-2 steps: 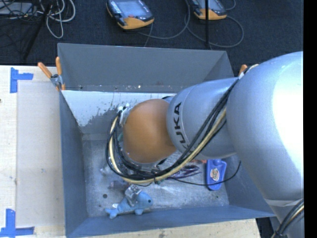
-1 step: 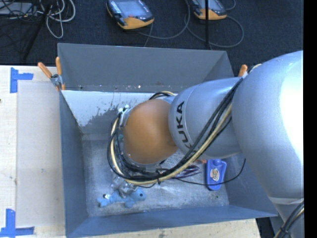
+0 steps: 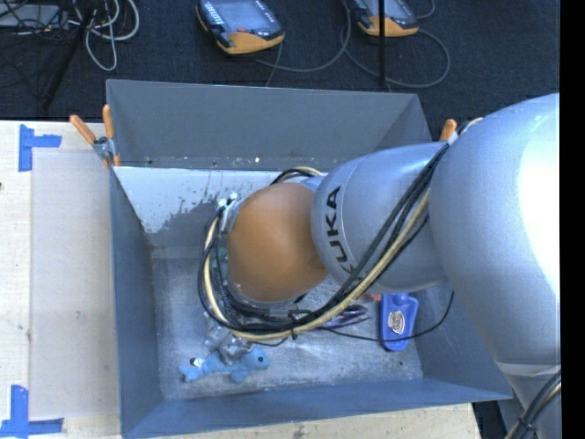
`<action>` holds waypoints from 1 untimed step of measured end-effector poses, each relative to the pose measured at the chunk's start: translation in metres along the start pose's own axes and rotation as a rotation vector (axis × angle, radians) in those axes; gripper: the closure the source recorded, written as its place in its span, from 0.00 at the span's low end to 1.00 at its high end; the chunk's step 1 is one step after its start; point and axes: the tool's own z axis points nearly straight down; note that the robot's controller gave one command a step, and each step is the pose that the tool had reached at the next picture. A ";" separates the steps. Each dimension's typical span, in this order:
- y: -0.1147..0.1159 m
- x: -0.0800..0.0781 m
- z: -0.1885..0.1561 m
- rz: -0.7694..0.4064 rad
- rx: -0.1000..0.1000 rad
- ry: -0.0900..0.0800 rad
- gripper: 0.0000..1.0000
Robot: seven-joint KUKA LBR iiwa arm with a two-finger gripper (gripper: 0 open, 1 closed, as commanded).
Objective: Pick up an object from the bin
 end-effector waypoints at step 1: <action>0.000 0.000 -0.002 -0.012 0.000 0.000 1.00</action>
Offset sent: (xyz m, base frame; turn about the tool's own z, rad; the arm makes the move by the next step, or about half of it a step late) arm -0.0001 -0.0001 0.0034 0.0000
